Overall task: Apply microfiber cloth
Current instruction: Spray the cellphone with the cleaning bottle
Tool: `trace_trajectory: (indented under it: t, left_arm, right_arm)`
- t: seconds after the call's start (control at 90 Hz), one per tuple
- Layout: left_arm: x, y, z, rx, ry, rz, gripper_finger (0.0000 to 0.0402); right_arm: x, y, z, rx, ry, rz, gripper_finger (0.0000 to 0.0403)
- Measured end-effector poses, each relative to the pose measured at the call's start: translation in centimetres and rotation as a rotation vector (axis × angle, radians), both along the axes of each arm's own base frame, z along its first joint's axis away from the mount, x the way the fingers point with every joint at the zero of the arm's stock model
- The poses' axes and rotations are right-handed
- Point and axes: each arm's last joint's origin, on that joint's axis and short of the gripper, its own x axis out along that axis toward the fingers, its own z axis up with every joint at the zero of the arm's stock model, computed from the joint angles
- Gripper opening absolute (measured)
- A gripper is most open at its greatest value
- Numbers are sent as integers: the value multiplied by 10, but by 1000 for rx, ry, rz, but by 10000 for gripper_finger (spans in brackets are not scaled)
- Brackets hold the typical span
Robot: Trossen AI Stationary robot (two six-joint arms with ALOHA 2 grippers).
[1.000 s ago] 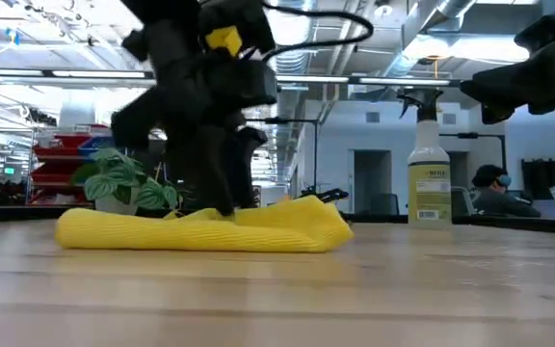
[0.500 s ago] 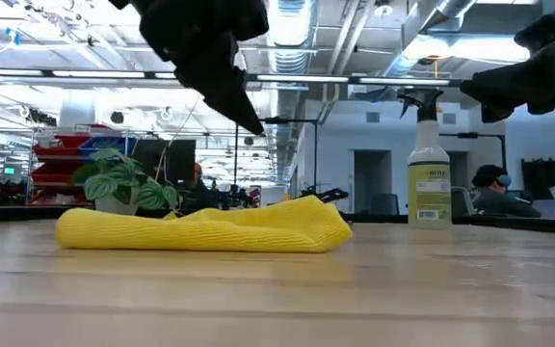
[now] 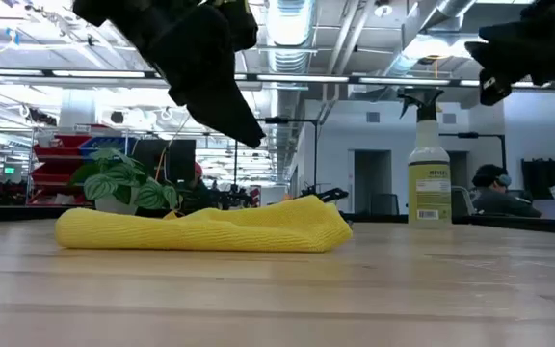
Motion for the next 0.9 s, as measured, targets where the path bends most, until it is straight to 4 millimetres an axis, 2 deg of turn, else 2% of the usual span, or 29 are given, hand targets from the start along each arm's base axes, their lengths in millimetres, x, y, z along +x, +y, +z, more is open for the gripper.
trace_trajectory:
  t: [0.1, 0.211, 0.344, 0.422, 0.656, 0.767, 0.9]
  left_arm:
    - [0, 1, 0, 17, -4, 19, 191]
    - [-2, 4, 0, 104, -13, 129, 191]
    - [-2, 12, -3, 139, -42, 180, 190]
    - [-4, 19, -14, 81, -51, 157, 183]
    - [-31, 31, -58, 17, -54, 214, 157]
    - [-34, 33, -63, 1, -103, 226, 155]
    - [-32, 37, -61, 5, -129, 229, 155]
  right_arm:
    - [14, 5, 11, -10, 89, -23, 98]
    - [36, 13, 24, -17, 186, -35, 98]
    - [72, 24, 37, 8, 294, 7, 98]
    - [96, 23, 37, 61, 366, -58, 98]
    - [163, -6, -5, 289, 611, -374, 98]
    - [190, -20, -32, 327, 730, -462, 98]
    - [219, -29, -54, 329, 857, -520, 97]
